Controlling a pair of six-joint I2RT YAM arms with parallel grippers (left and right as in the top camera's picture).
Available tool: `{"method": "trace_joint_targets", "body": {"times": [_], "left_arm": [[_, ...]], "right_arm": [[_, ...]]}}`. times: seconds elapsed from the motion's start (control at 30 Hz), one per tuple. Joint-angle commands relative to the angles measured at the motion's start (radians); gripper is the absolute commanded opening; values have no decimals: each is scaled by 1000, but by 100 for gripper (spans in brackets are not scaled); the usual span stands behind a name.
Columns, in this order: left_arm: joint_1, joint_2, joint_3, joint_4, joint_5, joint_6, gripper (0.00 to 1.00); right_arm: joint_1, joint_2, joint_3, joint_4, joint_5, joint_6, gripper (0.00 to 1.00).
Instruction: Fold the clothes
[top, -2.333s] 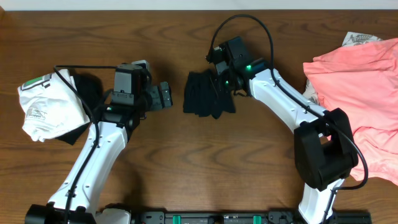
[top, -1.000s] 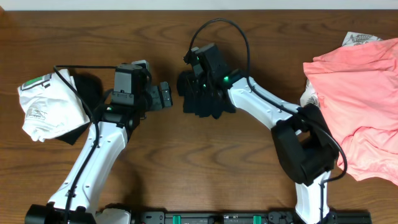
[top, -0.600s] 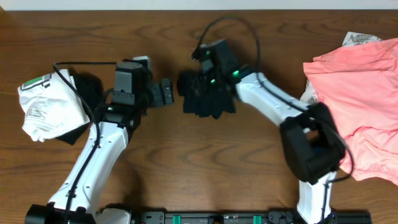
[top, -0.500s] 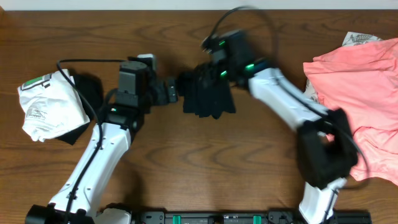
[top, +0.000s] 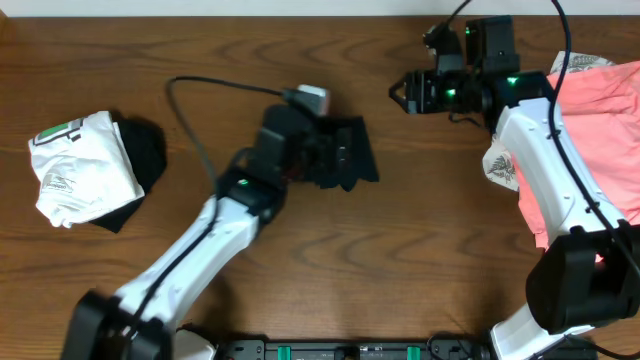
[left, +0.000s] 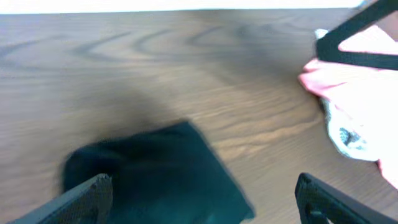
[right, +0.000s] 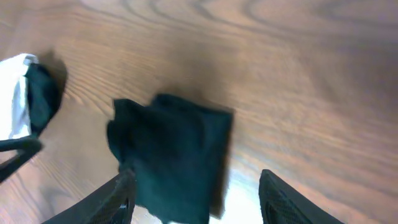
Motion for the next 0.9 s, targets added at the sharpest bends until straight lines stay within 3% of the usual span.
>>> {"method": "trace_joint_targets", "body": {"times": [0.0,0.1,0.43,0.73,0.87], "left_arm": [[-19,104,4,94,82,12,94],[5,196,4,142,109,-13,93],[192,325,4,77,175,-91,94],[172,328,4,13,207,-89,94],[188,294,4,6,206,-78,94]], "right_arm": [[-2,6,-2,-25,-18,-61,59],[-2,6,-2,-60,-11,-82,56],[-13,6,-2,-143,117,-110,54],[-13,6,-2,-157,112,-113,53],[-12,6,-2,-194,101,-190,52]]}}
